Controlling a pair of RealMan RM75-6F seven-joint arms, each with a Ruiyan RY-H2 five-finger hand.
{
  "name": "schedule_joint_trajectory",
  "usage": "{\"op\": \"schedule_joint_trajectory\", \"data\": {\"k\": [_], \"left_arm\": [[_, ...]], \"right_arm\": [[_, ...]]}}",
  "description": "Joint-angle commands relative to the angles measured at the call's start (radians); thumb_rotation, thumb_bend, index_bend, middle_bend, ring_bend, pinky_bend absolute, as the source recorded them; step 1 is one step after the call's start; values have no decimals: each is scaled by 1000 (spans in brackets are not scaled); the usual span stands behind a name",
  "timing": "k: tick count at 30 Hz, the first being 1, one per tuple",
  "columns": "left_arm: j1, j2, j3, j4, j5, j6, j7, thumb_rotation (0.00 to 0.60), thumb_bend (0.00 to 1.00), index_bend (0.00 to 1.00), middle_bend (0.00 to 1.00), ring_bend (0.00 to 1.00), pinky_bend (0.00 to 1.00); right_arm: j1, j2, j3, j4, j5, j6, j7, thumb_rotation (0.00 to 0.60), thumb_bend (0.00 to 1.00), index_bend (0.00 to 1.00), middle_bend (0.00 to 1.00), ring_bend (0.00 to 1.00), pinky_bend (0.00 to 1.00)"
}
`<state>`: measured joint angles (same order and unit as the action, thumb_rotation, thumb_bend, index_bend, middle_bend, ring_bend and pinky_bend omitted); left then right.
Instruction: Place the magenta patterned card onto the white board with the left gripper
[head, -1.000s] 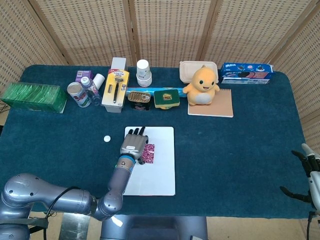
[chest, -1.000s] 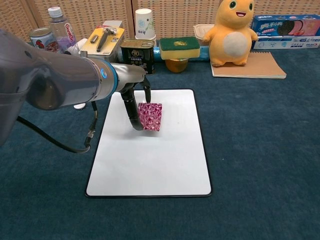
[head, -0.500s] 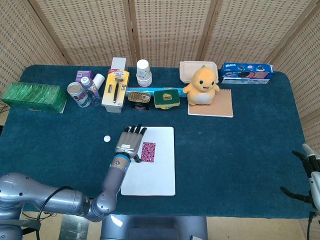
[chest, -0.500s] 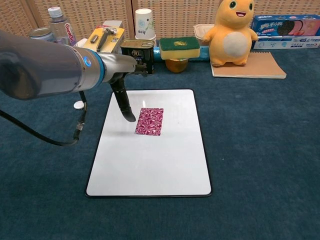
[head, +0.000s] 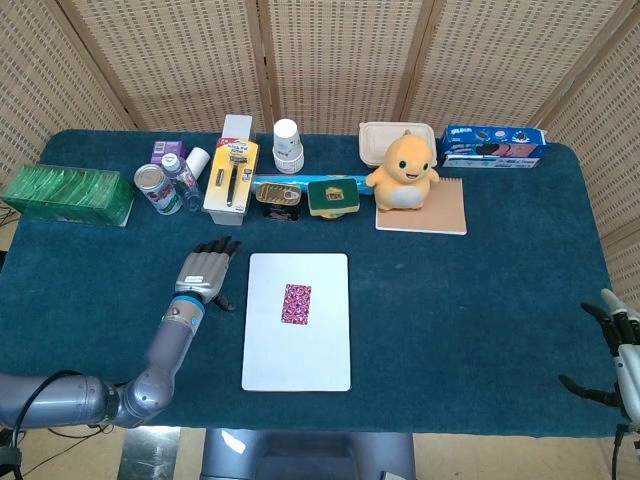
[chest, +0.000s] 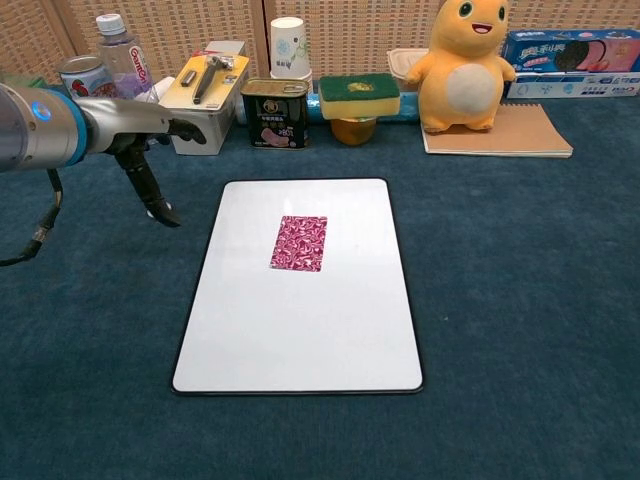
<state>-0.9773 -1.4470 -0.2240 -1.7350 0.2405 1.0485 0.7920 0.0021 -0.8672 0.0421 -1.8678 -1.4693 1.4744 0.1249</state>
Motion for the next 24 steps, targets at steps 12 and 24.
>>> {"op": "schedule_joint_trajectory", "data": {"k": [12, 24], "left_arm": [[54, -41, 62, 175, 90, -69, -126, 600, 147, 329, 0, 0, 64], [52, -90, 67, 228, 92, -35, -115, 600, 157, 329, 0, 0, 64]], "right_arm": [[3, -3, 0, 2, 3, -5, -2, 600, 53, 121, 0, 0, 0], [3, -3, -4, -1, 0, -8, -5, 600, 53, 122, 0, 0, 0]]}}
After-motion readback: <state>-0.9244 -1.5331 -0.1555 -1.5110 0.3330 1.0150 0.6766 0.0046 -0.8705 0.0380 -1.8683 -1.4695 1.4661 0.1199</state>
